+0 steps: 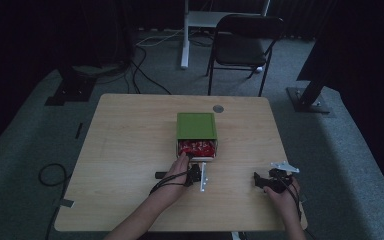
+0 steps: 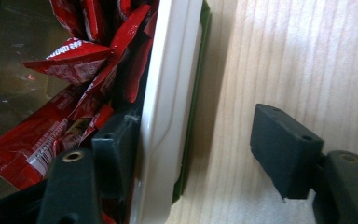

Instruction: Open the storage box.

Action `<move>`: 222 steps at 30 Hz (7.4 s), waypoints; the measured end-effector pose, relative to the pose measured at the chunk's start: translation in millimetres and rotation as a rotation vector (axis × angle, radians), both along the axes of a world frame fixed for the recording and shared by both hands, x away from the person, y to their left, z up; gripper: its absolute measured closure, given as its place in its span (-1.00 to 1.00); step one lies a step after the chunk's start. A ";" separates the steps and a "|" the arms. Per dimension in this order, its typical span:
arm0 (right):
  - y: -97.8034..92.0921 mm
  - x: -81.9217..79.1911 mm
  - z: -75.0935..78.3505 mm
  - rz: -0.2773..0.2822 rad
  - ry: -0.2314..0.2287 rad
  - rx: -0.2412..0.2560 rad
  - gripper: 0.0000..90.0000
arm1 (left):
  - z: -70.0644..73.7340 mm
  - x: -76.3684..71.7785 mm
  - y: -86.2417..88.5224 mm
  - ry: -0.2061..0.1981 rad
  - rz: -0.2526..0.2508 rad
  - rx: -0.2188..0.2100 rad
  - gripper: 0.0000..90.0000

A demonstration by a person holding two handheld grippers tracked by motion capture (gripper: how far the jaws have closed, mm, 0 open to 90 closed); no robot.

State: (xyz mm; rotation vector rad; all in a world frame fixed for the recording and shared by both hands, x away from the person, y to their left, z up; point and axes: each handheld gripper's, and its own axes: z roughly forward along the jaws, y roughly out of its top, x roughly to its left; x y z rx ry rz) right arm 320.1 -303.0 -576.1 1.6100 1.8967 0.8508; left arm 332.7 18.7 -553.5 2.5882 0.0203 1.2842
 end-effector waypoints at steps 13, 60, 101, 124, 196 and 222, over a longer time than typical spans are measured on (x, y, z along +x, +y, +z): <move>0.0 -0.1 0.0 -0.002 0.000 0.000 -0.73 | 0.3 6.3 0.1 -0.062 0.009 0.024 0.27; -0.1 -0.1 0.1 -0.003 0.000 0.001 -0.73 | 6.9 -37.4 -3.5 -0.047 0.009 0.042 0.59; -0.1 -0.1 0.0 -0.002 -0.001 0.000 -0.73 | 3.1 -86.0 -2.7 -0.020 -0.001 0.063 0.58; -0.1 -0.1 0.0 -0.003 -0.001 0.000 -0.73 | 25.0 -92.7 14.2 0.204 -0.007 -0.197 0.38; -0.1 -0.1 0.0 -0.002 -0.002 -0.001 -0.73 | 11.3 -56.5 218.5 0.240 0.577 -0.854 0.06; 0.0 0.1 0.0 -0.003 -0.001 0.000 -0.73 | 6.4 -48.6 242.7 0.279 0.789 -0.894 -0.98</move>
